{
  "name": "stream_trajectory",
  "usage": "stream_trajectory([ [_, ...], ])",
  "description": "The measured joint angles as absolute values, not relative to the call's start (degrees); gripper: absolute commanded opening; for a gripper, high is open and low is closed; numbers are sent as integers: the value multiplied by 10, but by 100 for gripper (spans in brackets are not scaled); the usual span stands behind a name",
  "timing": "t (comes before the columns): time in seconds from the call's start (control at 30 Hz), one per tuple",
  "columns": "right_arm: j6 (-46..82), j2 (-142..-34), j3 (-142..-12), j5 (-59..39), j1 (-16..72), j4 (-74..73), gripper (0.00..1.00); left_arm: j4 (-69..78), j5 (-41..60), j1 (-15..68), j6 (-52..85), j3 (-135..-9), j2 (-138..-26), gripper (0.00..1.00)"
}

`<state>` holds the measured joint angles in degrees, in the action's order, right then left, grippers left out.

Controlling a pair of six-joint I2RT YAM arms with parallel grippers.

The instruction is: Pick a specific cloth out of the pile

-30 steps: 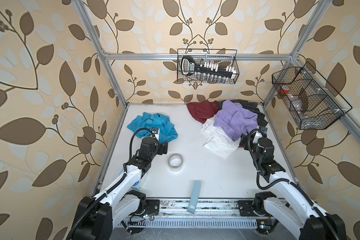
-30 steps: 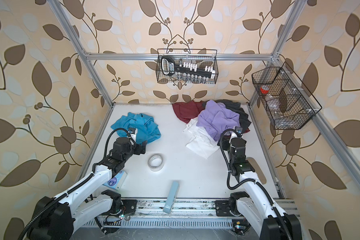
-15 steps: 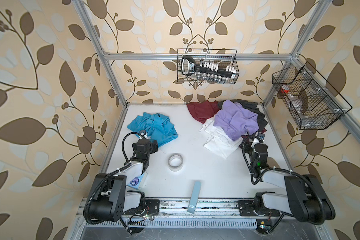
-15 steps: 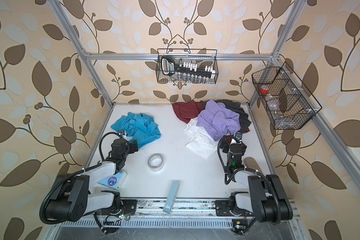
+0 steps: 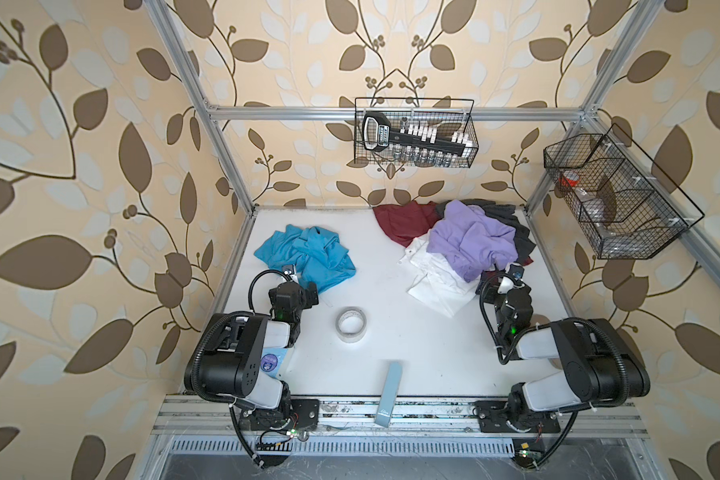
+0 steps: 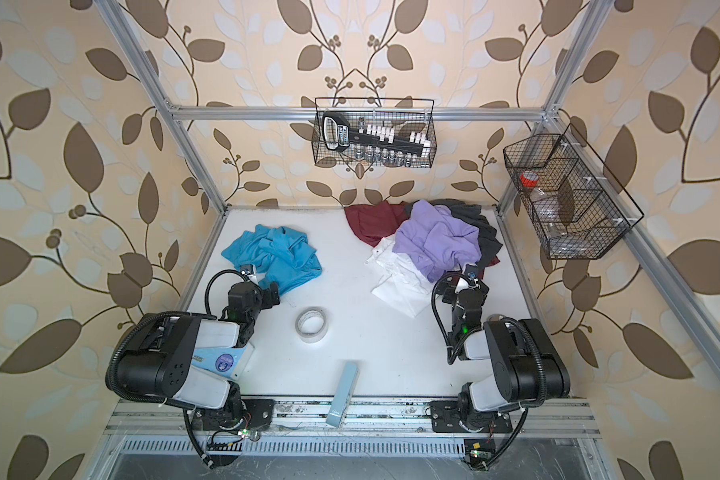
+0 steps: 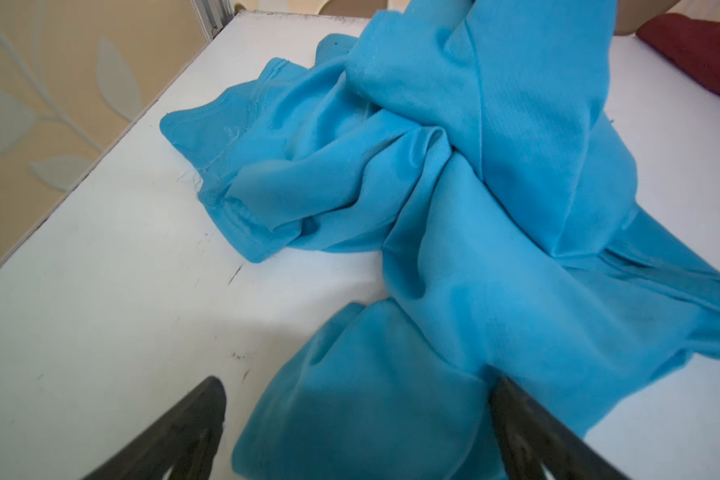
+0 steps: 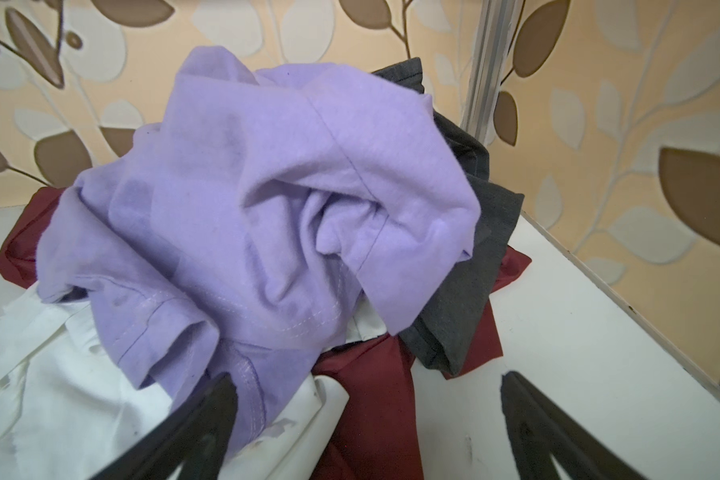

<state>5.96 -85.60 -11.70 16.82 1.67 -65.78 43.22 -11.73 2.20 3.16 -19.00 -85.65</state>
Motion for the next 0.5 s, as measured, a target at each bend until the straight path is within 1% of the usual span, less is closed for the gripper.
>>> stream_trajectory([
  [0.5, 59, -856, -117, 161, 15, -658, 100, 426, -104, 22, 31, -205, -856, 99],
])
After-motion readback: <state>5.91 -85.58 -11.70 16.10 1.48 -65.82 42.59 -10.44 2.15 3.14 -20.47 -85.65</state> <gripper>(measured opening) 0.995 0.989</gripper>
